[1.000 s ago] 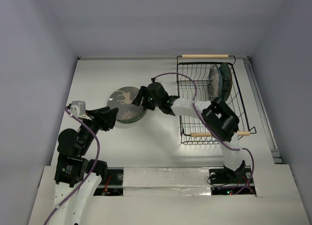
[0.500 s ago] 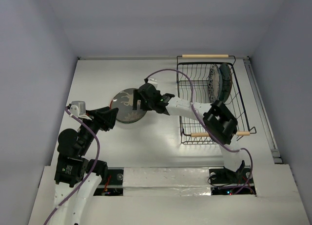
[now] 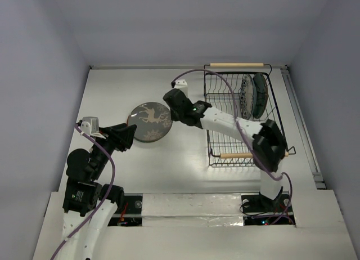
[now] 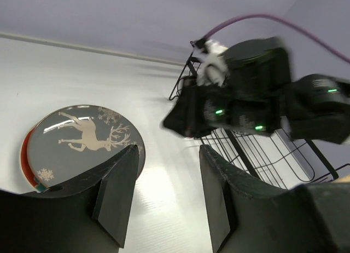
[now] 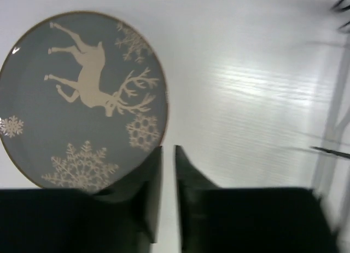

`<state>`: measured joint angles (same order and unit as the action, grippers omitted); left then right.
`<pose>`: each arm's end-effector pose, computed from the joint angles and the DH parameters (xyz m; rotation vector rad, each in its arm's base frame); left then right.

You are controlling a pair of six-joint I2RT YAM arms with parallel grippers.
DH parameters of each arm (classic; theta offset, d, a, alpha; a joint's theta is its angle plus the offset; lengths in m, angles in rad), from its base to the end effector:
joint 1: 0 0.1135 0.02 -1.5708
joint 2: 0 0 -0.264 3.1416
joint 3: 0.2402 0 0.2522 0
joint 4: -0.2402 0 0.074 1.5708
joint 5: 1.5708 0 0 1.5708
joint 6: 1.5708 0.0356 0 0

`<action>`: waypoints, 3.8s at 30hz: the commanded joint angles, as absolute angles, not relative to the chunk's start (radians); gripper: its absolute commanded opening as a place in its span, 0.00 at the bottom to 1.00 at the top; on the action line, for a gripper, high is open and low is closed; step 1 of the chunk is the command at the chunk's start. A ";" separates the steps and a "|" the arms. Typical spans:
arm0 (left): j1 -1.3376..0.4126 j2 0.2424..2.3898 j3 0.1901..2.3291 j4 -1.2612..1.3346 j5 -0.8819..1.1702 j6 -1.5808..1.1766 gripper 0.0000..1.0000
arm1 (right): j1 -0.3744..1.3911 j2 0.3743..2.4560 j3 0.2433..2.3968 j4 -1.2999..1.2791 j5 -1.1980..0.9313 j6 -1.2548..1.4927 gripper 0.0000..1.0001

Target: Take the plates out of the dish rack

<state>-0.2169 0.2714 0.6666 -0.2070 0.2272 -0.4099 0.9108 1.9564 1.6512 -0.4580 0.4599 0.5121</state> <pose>0.0719 -0.0241 0.3543 0.0576 1.4199 -0.6773 0.2868 0.3438 0.2685 -0.2237 2.2374 0.2275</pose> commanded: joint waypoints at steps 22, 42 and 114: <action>-0.224 0.270 0.658 -0.158 0.242 -0.414 0.45 | 0.376 1.416 1.379 -0.560 0.693 0.236 0.56; -0.224 0.253 0.661 -0.164 0.235 -0.414 0.45 | 0.316 1.714 1.506 -0.604 0.821 0.239 0.20; -0.224 0.265 0.661 -0.163 0.233 -0.413 0.45 | 0.772 2.002 1.503 0.265 -0.284 0.888 0.08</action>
